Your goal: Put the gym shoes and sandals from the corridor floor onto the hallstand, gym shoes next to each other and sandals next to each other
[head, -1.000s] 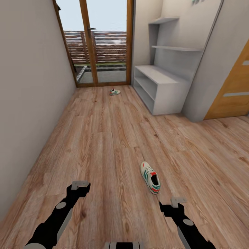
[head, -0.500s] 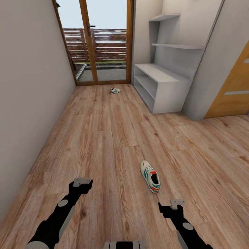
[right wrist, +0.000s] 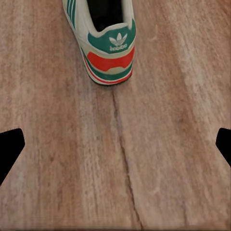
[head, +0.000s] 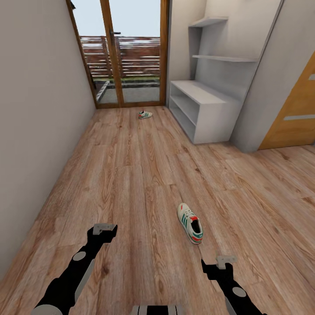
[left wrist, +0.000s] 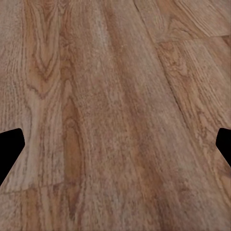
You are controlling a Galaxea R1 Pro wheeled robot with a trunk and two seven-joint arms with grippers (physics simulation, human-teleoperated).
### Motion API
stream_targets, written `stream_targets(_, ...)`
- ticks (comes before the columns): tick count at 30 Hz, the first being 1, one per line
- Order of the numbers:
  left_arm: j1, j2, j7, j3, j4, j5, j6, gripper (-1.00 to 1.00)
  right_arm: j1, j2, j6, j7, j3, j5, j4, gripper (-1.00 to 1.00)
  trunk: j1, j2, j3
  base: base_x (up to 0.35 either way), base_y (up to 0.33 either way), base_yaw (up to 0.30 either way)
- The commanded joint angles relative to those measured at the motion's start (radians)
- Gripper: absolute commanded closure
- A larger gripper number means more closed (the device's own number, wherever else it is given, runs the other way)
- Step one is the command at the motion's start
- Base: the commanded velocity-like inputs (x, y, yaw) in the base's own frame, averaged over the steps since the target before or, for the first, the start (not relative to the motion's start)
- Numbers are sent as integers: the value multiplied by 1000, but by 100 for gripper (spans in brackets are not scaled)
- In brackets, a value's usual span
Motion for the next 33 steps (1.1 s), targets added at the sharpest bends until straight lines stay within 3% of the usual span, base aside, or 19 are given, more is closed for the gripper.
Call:
stream_targets(1,0,1,-1,-2,0,5,-2,-100,0,0,-9,1,0,1,6,-100,0,0,-1,0,0,0)
stream_targets(19,7,1,0,-3,0,3,-3,-100,0,0,-110,3,0,2,21,-100,0,0,-1,29,-11,0)
stream_targets(20,7,1,0,-3,0,3,-3,-100,0,0,-228,3,0,2,21,-100,0,0,-1,184,-97,0)
stream_targets(33,7,-3,0,-2,0,3,-3,-100,0,1,-229,2,0,2,21,-100,0,0,-1,84,-48,0)
